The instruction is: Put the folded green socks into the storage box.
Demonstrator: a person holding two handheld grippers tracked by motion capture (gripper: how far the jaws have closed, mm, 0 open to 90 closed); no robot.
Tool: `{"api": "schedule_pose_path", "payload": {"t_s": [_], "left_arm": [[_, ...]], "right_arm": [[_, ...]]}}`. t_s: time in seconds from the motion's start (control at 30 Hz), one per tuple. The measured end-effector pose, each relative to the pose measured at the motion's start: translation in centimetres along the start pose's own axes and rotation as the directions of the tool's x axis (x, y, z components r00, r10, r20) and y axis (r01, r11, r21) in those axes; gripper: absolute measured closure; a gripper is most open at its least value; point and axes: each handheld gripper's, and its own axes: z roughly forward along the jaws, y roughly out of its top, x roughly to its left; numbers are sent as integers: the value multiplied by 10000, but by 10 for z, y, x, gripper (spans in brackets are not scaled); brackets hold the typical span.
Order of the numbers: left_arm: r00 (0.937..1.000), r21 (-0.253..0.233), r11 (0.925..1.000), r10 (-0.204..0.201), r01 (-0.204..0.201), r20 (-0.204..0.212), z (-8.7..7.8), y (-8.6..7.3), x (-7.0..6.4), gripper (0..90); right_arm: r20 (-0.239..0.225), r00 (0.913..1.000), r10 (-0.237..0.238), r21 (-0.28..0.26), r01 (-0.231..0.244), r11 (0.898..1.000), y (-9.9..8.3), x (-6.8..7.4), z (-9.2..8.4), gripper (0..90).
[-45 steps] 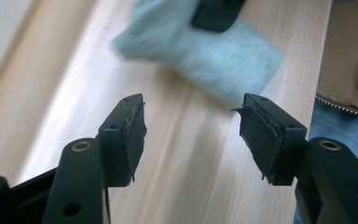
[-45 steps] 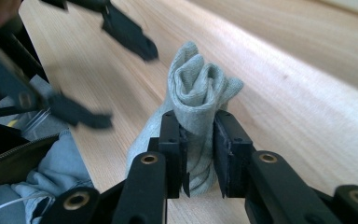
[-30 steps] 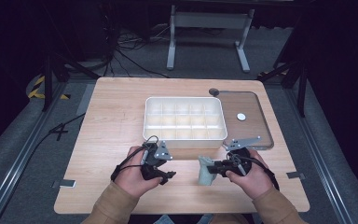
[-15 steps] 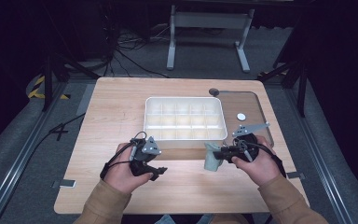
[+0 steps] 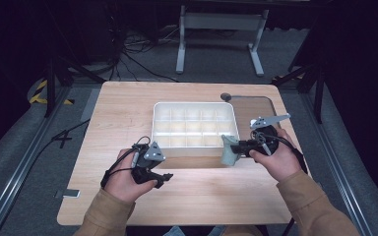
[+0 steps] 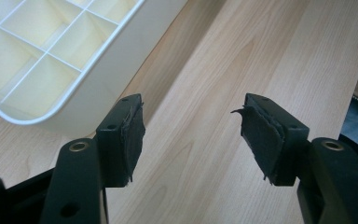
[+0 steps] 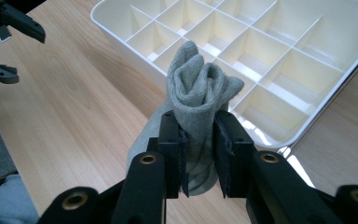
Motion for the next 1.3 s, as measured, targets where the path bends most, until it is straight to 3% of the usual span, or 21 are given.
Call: {"api": "schedule_pose_path", "payload": {"t_s": [0.27, 0.57, 0.7, 0.83, 1.07, 1.23, 1.3], "left_arm": [[9998, -92, 9998, -169, 169, -63, -6, -3, 5, 396], [9995, -285, 9992, -293, 289, -131, -11, -2, 8, 394], [9985, -513, 9981, -352, 331, -410, -11, -2, 9, 397], [9983, -554, 9977, -409, 386, -420, -12, -3, 11, 398], [9972, -557, 9973, -499, 469, -549, -12, -8, 9, 399], [9954, -564, 9962, -698, 661, -656, -17, -15, 8, 399], [9942, -566, 9956, -785, 745, -731, -19, -18, 7, 399]], "right_arm": [[281, 9990, -355, 78, 353, 9993, 17, -11, -5, 740], [609, 9949, -806, 575, 772, 9954, 33, -25, -3, 739], [770, 9924, -957, 846, 891, 9924, 39, -29, 2, 739], [887, 9878, -1280, 1148, 1175, 9864, 48, -32, 11, 739], [1095, 9834, -1448, 1529, 1273, 9800, 55, -35, 24, 739], [1439, 9707, -1925, 1692, 1675, 9712, 53, -40, 41, 739], [1670, 9594, -2271, 1898, 1947, 9623, 51, -42, 47, 739]]}}
